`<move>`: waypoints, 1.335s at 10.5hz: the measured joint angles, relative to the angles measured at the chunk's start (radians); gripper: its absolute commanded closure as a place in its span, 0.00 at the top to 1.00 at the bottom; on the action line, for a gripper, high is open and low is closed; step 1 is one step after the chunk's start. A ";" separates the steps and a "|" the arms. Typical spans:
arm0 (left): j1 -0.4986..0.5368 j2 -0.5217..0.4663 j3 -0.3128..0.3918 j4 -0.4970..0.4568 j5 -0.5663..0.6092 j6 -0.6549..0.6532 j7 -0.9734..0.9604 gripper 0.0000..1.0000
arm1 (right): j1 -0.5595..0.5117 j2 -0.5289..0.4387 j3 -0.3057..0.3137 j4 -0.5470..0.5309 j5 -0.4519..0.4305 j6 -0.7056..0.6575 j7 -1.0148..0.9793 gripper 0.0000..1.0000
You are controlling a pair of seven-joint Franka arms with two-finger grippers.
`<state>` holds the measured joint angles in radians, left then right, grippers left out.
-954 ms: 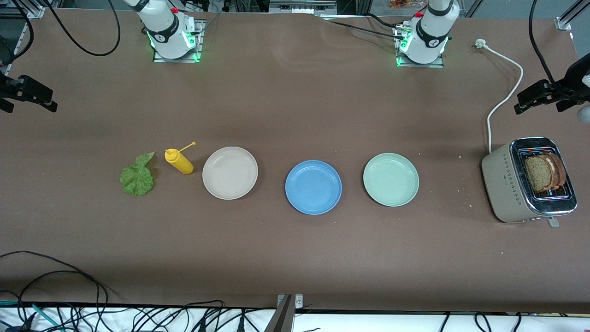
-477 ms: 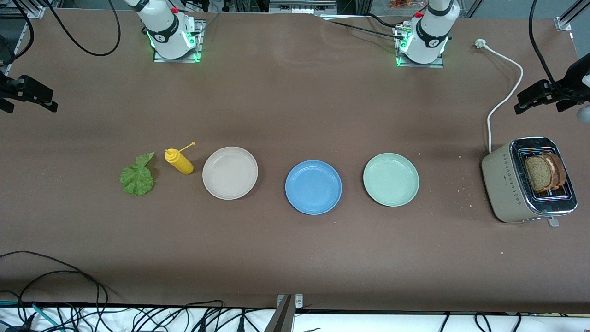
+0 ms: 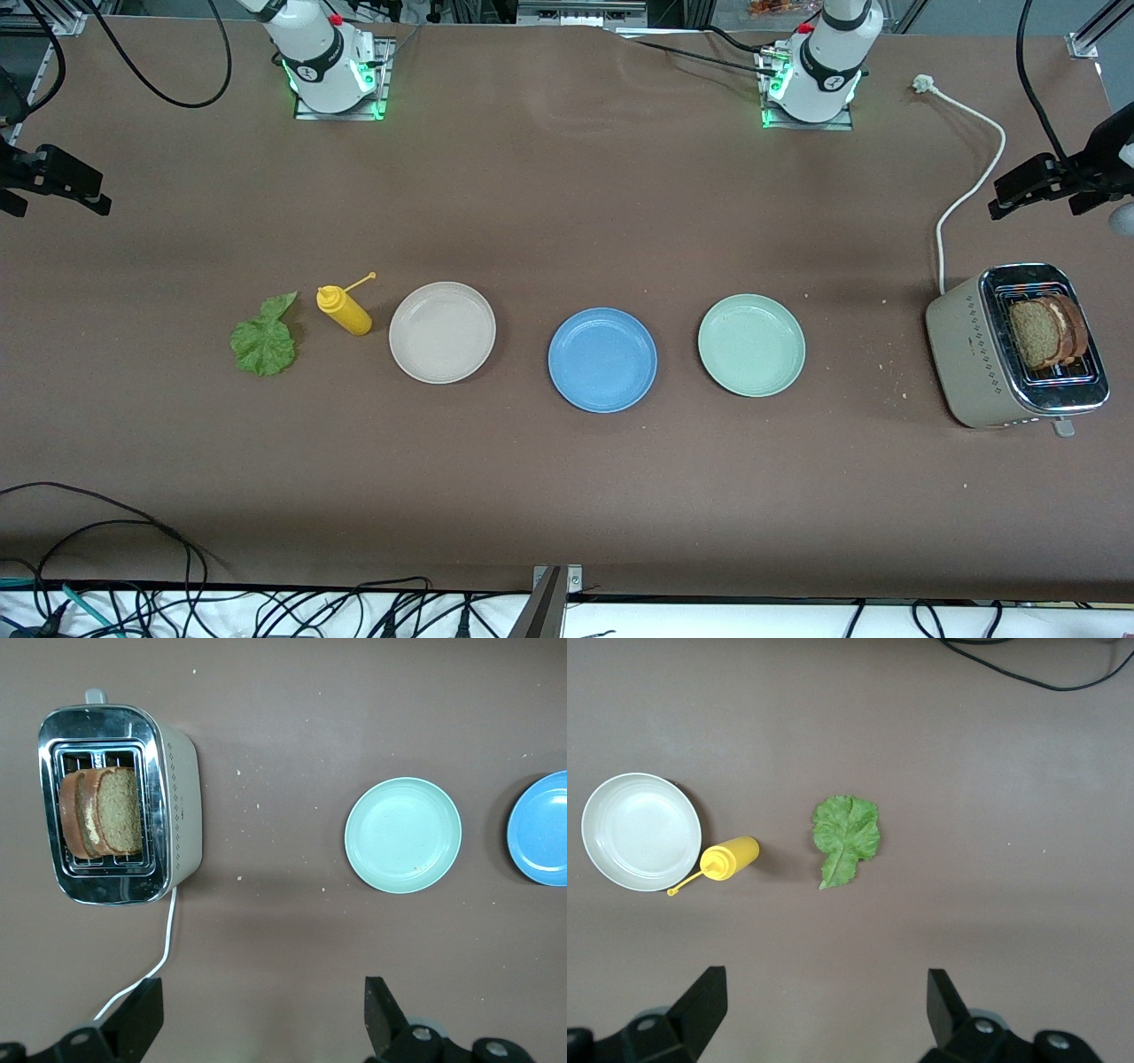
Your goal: Make sandwich in blue plate with both arms
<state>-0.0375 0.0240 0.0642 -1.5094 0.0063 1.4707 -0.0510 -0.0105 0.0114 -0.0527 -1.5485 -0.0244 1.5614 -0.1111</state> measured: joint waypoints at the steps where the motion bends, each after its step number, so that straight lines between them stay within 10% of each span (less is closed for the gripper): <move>1: 0.000 0.000 0.000 0.000 0.000 0.000 0.000 1.00 | 0.000 0.000 0.000 0.000 0.000 0.000 0.000 1.00; 14: 0.041 0.070 0.003 -0.006 0.031 0.001 0.001 1.00 | -0.001 0.000 -0.012 0.001 -0.001 -0.003 0.000 1.00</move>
<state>0.0035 0.0944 0.0675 -1.5156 0.0375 1.4715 -0.0502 -0.0113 0.0112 -0.0650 -1.5479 -0.0252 1.5584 -0.1115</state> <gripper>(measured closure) 0.000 0.000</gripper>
